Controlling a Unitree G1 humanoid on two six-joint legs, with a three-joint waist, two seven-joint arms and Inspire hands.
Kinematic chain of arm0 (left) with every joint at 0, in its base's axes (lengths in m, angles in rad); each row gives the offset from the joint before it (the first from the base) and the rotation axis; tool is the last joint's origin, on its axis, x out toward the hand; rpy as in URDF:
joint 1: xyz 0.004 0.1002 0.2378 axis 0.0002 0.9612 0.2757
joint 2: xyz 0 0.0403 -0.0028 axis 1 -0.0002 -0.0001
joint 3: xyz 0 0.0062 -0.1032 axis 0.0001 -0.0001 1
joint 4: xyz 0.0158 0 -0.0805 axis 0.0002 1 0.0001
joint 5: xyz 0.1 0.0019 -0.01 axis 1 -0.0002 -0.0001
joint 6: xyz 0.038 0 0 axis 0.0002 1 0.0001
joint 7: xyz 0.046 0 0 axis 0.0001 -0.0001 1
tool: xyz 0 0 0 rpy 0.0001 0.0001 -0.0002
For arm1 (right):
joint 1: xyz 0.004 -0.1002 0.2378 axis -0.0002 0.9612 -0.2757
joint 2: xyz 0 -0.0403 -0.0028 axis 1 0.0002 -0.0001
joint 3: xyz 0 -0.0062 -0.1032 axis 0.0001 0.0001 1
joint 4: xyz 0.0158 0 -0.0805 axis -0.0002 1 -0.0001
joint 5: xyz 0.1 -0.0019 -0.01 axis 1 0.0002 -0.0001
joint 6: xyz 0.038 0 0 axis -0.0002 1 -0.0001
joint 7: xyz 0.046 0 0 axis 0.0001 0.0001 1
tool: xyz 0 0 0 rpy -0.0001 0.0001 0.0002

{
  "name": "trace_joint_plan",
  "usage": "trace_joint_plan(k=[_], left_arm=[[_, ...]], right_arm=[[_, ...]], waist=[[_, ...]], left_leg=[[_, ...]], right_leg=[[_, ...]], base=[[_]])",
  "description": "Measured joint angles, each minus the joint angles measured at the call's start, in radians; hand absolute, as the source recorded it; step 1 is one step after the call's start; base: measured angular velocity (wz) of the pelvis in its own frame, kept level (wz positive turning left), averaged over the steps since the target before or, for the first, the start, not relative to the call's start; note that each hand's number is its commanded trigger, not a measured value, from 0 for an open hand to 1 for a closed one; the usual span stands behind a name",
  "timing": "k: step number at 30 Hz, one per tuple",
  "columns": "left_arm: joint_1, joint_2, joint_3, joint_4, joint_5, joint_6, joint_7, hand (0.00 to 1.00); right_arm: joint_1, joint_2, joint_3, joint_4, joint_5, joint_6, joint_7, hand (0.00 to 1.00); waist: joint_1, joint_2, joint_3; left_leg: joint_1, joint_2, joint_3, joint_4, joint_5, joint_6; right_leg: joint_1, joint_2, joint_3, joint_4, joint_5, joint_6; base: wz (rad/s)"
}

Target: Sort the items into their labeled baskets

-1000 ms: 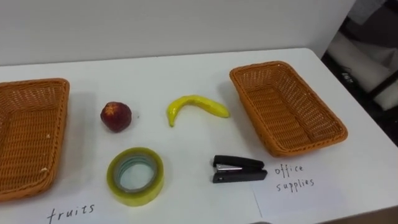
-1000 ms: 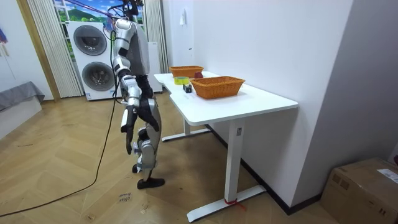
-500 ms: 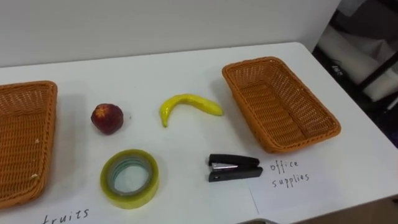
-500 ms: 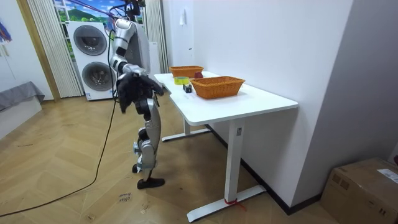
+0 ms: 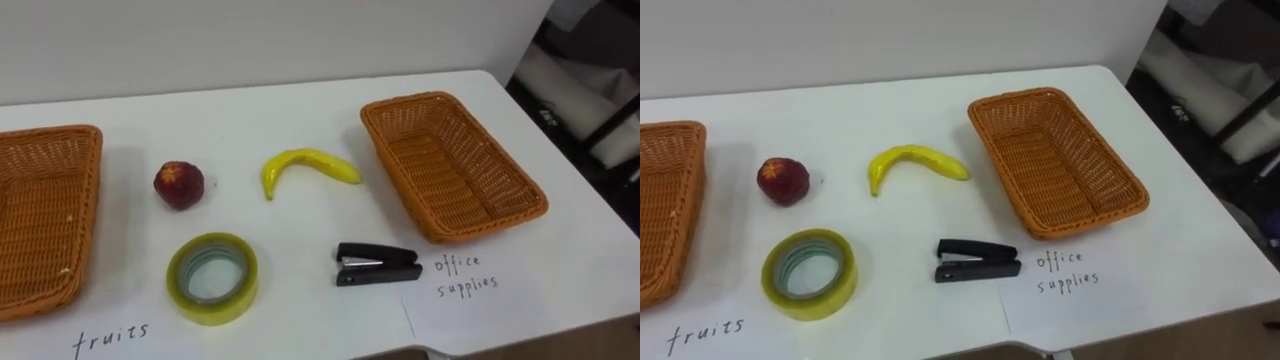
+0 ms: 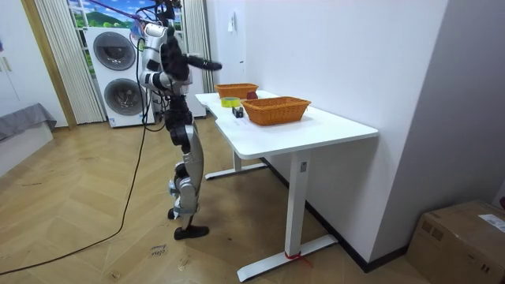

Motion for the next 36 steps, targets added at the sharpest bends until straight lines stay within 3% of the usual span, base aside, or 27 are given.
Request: trace_joint_plan(k=[13,25,36], left_arm=[[-0.003,0.002,-0.02,0.049,0.003,-0.015,-0.003,0.0],[-0.023,0.001,-0.023,0.079,0.003,-0.014,-0.01,0.0],[-0.034,-0.004,-0.043,0.088,0.003,-0.015,-0.011,0.0]], right_arm=[[-0.088,-0.005,0.033,-0.191,-0.15,-0.006,0.032,0.0],[-0.144,-0.046,0.122,-0.276,-0.153,-0.003,0.183,0.0],[-0.165,-0.048,0.239,-0.299,-0.233,-0.004,0.345,0.0]], waist=[[0.025,-0.007,0.0009],[0.041,-0.002,0.0023],[0.08,0.005,0.0044]], left_leg=[[0.004,-0.001,0.001,0.005,0.0,0.0],[-0.002,0.0,-0.001,0.005,0.0,0.0],[-0.008,0.0,-0.002,0.008,0.0,0.0]], right_leg=[[0.003,-0.001,-0.002,-0.003,0.001,0.0],[0.001,-0.003,-0.013,-0.004,0.002,-0.002],[0.002,-0.005,-0.016,-0.005,0.002,-0.002]], base=[[0.0],[0.01],[0.0]])
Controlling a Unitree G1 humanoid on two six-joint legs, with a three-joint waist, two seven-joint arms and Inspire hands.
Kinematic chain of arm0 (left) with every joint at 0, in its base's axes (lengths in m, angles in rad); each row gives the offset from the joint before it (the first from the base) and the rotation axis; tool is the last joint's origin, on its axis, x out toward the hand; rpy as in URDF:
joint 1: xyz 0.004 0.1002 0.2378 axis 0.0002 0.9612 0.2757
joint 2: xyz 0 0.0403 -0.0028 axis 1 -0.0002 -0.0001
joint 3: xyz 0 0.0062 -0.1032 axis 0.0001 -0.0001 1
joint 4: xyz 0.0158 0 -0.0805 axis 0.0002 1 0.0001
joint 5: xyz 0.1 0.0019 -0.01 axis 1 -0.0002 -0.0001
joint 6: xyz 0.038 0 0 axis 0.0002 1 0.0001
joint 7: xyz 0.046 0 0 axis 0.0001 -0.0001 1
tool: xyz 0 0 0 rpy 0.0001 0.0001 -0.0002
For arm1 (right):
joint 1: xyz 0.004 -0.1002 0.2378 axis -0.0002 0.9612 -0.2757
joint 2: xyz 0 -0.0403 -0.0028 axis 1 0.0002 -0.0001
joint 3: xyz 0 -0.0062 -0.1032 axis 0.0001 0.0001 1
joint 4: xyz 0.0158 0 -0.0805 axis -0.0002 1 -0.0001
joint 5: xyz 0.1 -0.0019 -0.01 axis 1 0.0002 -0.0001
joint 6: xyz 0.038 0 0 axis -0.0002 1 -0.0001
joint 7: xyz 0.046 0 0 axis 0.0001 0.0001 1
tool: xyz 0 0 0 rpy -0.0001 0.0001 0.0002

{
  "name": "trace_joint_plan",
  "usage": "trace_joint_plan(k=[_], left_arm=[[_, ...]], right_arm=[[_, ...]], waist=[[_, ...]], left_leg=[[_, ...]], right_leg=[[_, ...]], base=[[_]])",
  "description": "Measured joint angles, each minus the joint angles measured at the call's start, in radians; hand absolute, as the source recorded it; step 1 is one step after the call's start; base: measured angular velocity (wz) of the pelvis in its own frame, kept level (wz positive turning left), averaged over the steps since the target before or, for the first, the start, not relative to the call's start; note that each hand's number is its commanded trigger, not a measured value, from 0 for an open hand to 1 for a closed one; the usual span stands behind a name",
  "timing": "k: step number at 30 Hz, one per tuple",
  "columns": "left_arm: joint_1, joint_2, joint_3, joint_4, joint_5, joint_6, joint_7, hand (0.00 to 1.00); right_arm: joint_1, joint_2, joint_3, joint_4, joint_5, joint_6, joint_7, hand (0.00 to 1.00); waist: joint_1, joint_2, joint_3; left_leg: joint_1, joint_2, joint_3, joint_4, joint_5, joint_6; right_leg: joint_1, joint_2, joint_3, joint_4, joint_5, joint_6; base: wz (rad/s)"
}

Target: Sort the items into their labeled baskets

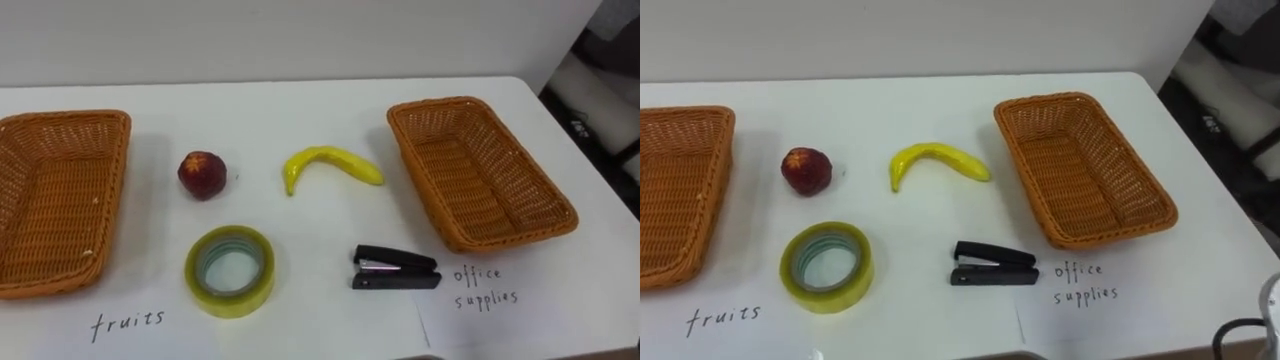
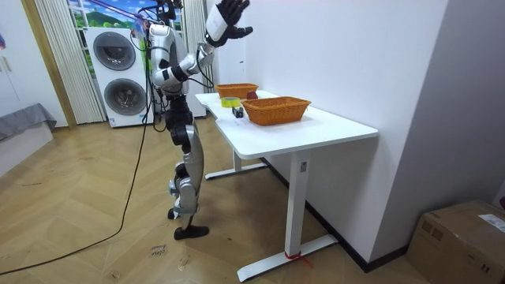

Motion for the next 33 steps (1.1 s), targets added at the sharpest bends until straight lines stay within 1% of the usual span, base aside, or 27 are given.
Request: trace_joint_plan(k=[2,6,8,10,13,16,17,20,24,27,29,31,33], left_arm=[[-0.014,-0.001,0.0,0.001,0.0,0.0,0.0,0.0],[-0.039,0.001,-0.01,0.012,0.0,0.0,0.001,0.0],[-0.051,0.002,-0.016,0.014,0.0,0.001,0.001,0.0],[-0.055,0.004,-0.016,0.014,0.0,0.0,0.001,0.0],[-0.057,0.011,-0.028,0.025,0.0,0.0,0.002,0.0],[-0.062,0.014,-0.038,0.035,0.0,0.0,0.002,0.0],[-0.063,0.014,-0.039,0.043,0.0,0.0,0.0,0.0],[-0.065,0.014,-0.041,0.051,0.0,-0.001,-0.021,0.0],[-0.072,0.014,-0.046,0.051,0.0,-0.001,-0.045,0.0],[-0.076,0.016,-0.057,0.049,0.002,-0.001,-0.057,0.0],[-0.086,0.016,-0.069,0.049,0.023,-0.001,-0.072,0.0],[-0.093,0.016,-0.078,0.049,0.033,-0.001,-0.081,0.0],[-0.105,0.017,-0.078,0.047,0.052,-0.002,-0.087,0.0]], right_arm=[[-0.008,0.0,0.016,0.0,-0.001,0.0,0.033,0.0],[-0.015,-0.002,0.095,0.002,-0.063,0.003,0.087,0.0],[-0.015,-0.002,0.131,0.0,-0.12,0.008,0.133,0.0],[-0.016,-0.002,0.144,-0.001,-0.145,0.01,0.16,0.0],[-0.017,-0.002,0.162,-0.001,-0.15,0.01,0.2,0.0],[-0.022,-0.002,0.184,-0.001,-0.151,0.012,0.265,0.0],[-0.023,-0.002,0.198,-0.001,-0.152,0.012,0.295,0.0],[-0.031,-0.002,0.234,-0.001,-0.152,0.012,0.367,0.0],[-0.032,-0.002,0.245,-0.001,-0.144,0.012,0.454,0.0],[-0.032,-0.007,0.246,-0.001,-0.145,0.012,0.493,0.0],[-0.032,-0.027,0.246,-0.001,-0.151,0.012,0.535,0.0],[-0.032,-0.038,0.246,-0.001,-0.152,0.012,0.562,0.0],[-0.032,-0.038,0.25,-0.003,-0.166,0.012,0.588,0.0]], waist=[[0.006,-0.003,0.0031],[0.011,-0.001,0.0032],[0.017,-0.001,0.0023],[0.023,-0.001,0.0014],[0.024,-0.002,-0.0003],[0.026,-0.006,-0.004],[0.029,-0.003,-0.0033],[0.029,-0.003,-0.0038],[0.034,0.0,-0.0029],[0.03,0.004,-0.0033],[0.029,0.009,-0.0028],[0.031,0.01,-0.0027],[0.032,0.01,-0.0026]], left_leg=[[-0.004,0.0,-0.001,0.005,0.0,0.0],[-0.004,0.001,-0.003,0.007,0.0,0.0],[-0.007,0.001,-0.003,0.007,0.0,0.0],[-0.008,0.001,-0.003,0.007,0.0,0.0],[-0.013,0.001,-0.003,0.009,0.0,0.0],[-0.023,0.001,-0.006,0.013,0.0,0.0],[-0.022,0.001,-0.006,0.014,0.0,0.0],[-0.022,0.001,-0.006,0.015,0.0,0.0],[-0.022,0.001,-0.006,0.021,0.0,0.0],[-0.022,0.001,-0.008,0.023,0.0,0.0],[-0.023,0.002,-0.009,0.023,0.0,0.0],[-0.023,0.003,-0.009,0.023,0.0,0.0],[-0.023,0.003,-0.009,0.021,0.0,0.0]], right_leg=[[-0.001,-0.004,-0.006,-0.001,0.0,0.0],[-0.001,-0.009,-0.011,-0.002,0.001,-0.001],[-0.001,-0.009,-0.013,-0.001,0.002,-0.001],[-0.001,-0.009,-0.014,-0.002,0.002,-0.001],[0.003,-0.011,-0.024,-0.001,0.003,-0.001],[0.0,-0.012,-0.024,-0.001,0.006,-0.002],[0.003,-0.012,-0.024,-0.002,0.006,-0.002],[0.005,-0.012,-0.025,-0.002,0.006,-0.002],[0.005,-0.013,-0.025,-0.003,0.007,-0.001],[0.006,-0.014,-0.029,-0.012,0.008,-0.001],[0.012,-0.013,-0.031,-0.015,0.011,-0.001],[0.015,-0.012,-0.032,-0.016,0.013,-0.001],[0.014,-0.011,-0.031,-0.016,0.014,-0.002]], base=[[0.05],[0.01],[0.0],[0.0],[0.06],[0.04],[0.0],[0.0],[0.0],[0.03],[0.02],[0.0],[0.0]])
